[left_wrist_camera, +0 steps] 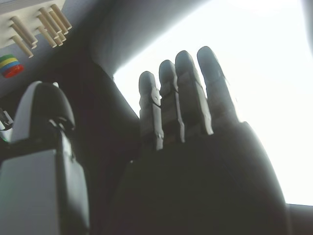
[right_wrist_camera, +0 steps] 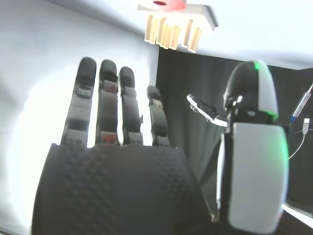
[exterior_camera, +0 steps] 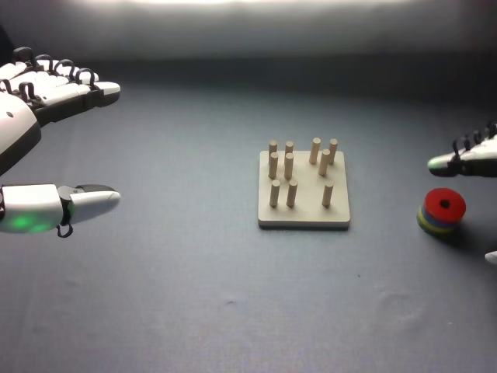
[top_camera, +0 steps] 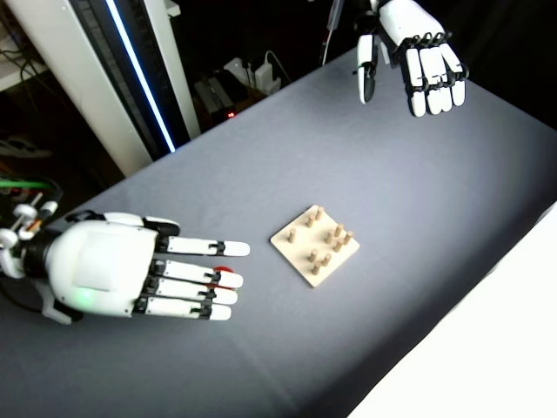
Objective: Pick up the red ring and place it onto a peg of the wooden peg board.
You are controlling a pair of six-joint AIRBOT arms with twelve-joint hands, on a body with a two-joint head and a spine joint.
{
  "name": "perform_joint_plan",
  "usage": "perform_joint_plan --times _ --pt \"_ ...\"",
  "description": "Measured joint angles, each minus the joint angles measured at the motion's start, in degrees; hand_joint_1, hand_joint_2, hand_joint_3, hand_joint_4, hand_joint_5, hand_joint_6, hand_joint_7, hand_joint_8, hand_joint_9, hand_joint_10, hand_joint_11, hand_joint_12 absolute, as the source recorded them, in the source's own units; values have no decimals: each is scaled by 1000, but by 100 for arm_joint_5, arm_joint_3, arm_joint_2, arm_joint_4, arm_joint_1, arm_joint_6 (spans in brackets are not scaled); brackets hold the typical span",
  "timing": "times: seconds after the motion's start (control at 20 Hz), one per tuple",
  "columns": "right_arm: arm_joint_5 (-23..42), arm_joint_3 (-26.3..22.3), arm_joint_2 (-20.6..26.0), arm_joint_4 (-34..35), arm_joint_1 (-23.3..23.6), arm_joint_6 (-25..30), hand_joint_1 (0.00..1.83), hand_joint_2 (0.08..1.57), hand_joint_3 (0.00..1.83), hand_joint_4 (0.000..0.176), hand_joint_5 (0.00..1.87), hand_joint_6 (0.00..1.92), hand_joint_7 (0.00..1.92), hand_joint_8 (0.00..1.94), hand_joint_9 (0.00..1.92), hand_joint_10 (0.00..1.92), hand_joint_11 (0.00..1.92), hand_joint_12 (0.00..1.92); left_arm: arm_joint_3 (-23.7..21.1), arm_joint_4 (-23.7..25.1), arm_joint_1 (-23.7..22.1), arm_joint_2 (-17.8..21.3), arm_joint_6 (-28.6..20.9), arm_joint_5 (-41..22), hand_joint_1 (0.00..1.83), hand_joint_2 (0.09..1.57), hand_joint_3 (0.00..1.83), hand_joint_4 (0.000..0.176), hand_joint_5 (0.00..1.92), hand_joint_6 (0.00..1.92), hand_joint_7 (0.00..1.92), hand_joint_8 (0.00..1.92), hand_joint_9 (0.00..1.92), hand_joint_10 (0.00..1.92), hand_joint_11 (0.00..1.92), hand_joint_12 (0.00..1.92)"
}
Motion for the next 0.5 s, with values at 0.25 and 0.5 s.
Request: perform_joint_plan --times 0.25,0.5 --pt "-55 103 -42 -33 7 2 1057 975 1 23 476 1 480 0 524 0 158 1054 0 0 0 -2 0 11 543 1025 0 28 326 3 272 2 201 4 0 392" --pt "-485 317 -227 -271 341 2 1083 973 0 16 500 1 526 2 548 4 257 851 2 35 -42 -85 -7 83 593 1014 0 24 362 7 271 1 182 0 0 390"
